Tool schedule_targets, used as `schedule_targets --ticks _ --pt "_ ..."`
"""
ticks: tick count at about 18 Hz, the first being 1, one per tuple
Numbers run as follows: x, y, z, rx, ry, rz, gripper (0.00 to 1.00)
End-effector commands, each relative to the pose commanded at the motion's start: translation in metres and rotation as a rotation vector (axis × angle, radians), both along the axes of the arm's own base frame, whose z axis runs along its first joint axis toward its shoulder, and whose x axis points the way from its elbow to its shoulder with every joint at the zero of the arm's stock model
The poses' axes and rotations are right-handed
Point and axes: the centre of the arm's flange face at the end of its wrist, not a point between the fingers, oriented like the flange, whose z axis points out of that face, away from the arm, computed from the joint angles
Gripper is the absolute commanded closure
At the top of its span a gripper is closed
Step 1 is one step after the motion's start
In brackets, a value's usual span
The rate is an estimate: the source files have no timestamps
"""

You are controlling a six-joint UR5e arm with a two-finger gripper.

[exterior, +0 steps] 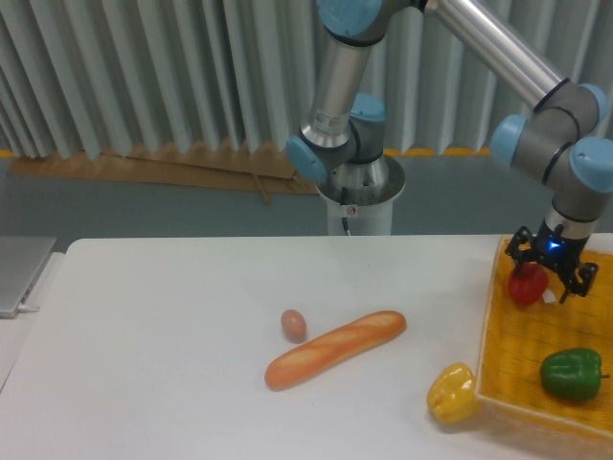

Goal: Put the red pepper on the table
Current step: 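Lower the open gripper onto the red pepper and close on it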

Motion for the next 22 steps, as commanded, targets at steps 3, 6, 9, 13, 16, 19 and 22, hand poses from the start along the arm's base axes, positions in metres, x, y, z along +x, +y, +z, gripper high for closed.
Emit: schedule_targets --ticks 3,6,9,13,16,19,22 --pt "-0.003 -0.004 -0.006 -0.002 -0.007 -0.002 0.00" --pt "-0.007 -0.005 -0.018 -0.006 -0.022 -0.002 0.00" --pt "-0.012 -0.004 -0.012 -0.005 -0.008 -0.003 0.00" --pt "-0.014 -0.003 -0.010 -0.004 -0.002 -0.003 0.00" --pt "-0.015 -0.003 -0.012 -0.004 -0.005 -0.005 0.38" --pt "-0.015 -0.004 -0.012 -0.011 -0.004 -0.041 0.48" --pt "-0.016 -0.004 -0.011 -0.016 0.000 -0.051 0.52"
